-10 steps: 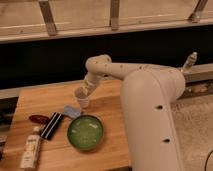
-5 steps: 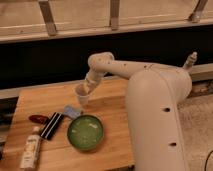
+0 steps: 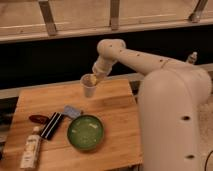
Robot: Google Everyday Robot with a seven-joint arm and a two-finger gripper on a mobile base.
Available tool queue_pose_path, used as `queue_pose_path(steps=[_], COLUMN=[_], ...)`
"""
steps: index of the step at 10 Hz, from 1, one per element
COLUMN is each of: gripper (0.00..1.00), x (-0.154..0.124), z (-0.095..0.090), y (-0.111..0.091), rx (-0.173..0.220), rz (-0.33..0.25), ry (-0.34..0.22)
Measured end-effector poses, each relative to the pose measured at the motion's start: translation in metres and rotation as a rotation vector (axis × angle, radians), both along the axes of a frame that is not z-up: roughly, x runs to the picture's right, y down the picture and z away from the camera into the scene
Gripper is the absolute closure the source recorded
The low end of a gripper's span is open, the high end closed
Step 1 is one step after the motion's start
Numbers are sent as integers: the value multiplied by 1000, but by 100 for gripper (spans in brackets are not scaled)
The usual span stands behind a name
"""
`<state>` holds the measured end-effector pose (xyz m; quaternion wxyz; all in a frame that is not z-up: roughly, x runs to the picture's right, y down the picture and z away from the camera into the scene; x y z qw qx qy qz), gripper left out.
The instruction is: Place the ceramic cup in the ceramic bowl
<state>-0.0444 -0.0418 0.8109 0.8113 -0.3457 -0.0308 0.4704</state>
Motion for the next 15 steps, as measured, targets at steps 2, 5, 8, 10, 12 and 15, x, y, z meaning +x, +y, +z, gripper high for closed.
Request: queue_pose_path(steps=[2,5,8,10,12,15], gripper=[100,100,100,100,100,100], x=[31,28,20,15,15,8], z=[-34,-71,-98,-114,-125,-130], y=[-11,5,41,64,86,107], rx=[10,1,-41,-73,-113,-148], rz=[40,27,-3,-33,-53,-61], ry=[-26,-74,-93,-92,-85,-85])
